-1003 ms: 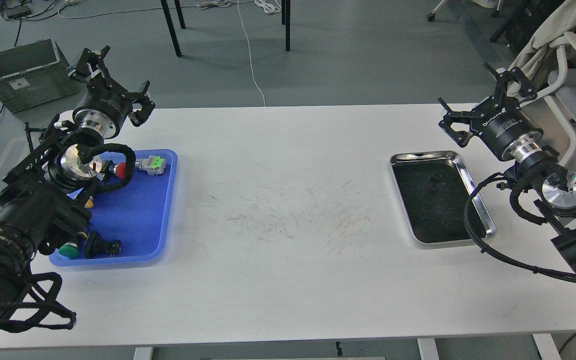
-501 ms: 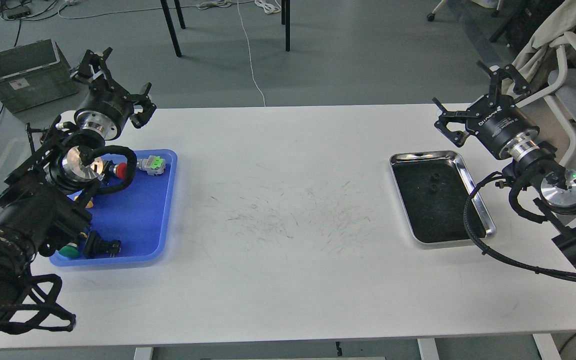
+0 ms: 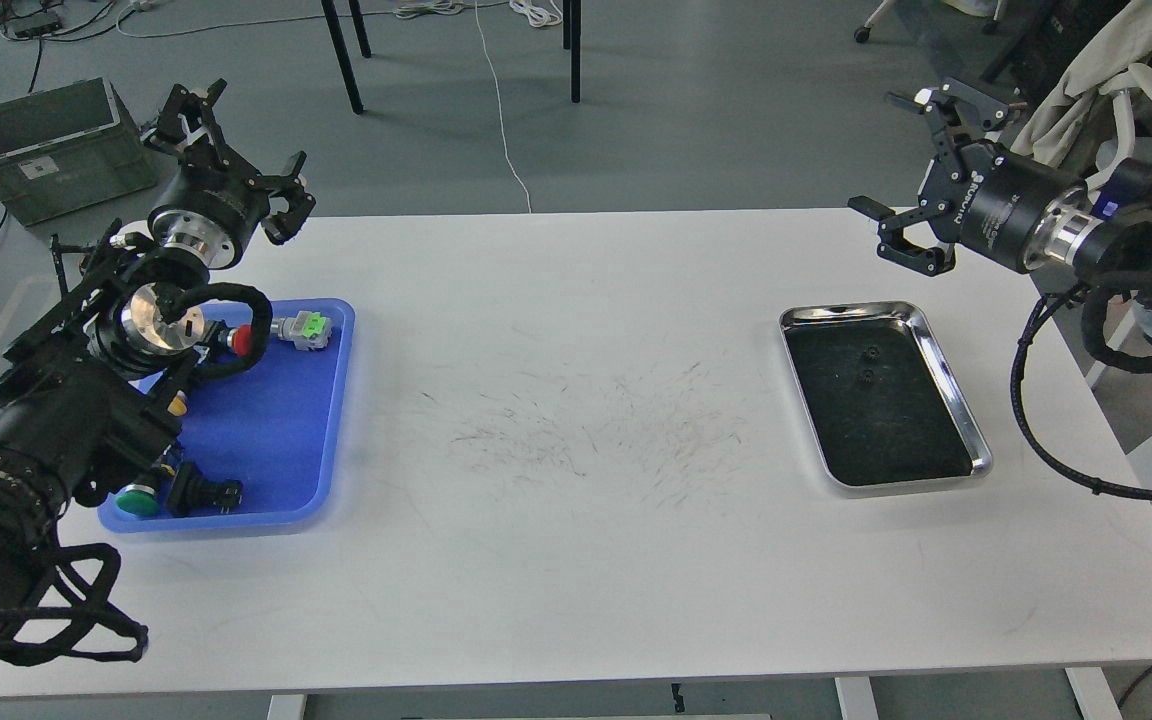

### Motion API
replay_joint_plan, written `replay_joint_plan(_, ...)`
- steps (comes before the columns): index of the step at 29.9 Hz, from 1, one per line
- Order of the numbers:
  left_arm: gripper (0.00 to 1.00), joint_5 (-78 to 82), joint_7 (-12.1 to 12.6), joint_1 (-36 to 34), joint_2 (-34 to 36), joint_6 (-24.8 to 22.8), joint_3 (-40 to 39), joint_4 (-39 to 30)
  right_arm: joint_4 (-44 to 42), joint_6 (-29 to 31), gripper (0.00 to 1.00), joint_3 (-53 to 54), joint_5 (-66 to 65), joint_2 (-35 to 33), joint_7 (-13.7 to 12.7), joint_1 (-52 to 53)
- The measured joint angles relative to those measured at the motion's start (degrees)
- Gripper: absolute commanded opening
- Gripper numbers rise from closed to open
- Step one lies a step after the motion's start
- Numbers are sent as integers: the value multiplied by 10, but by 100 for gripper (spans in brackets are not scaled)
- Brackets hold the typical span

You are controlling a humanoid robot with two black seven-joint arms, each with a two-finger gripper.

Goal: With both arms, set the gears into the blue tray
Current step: 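Reach the right gripper into the metal tray and grasp a small black part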

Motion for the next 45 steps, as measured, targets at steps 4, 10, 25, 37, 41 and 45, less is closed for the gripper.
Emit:
replay_joint_plan(4, 99, 0, 0, -1, 0, 0, 0, 0, 35, 3, 99, -122, -198, -25, -37, 86)
replay_joint_plan(10, 99, 0, 0, -1, 1, 0, 0, 1, 14, -7, 99, -268, -450, -3, -50, 155)
replay_joint_plan(25, 99, 0, -1, 1, 10, 0, 0, 1, -191, -92, 93, -370, -549, 161, -45, 89)
replay_joint_plan(37, 99, 0, -1, 2, 9, 0, -1, 1, -269, -113, 83, -370, -548, 249, -45, 62)
replay_joint_plan(41, 98, 0, -1, 2, 9, 0, -1, 1, -287, -113, 82, -370, -548, 252, -45, 54)
replay_joint_plan(45, 99, 0, -1, 2, 10, 0, -1, 1, -292, -113, 79, -370, -548, 253, -45, 50)
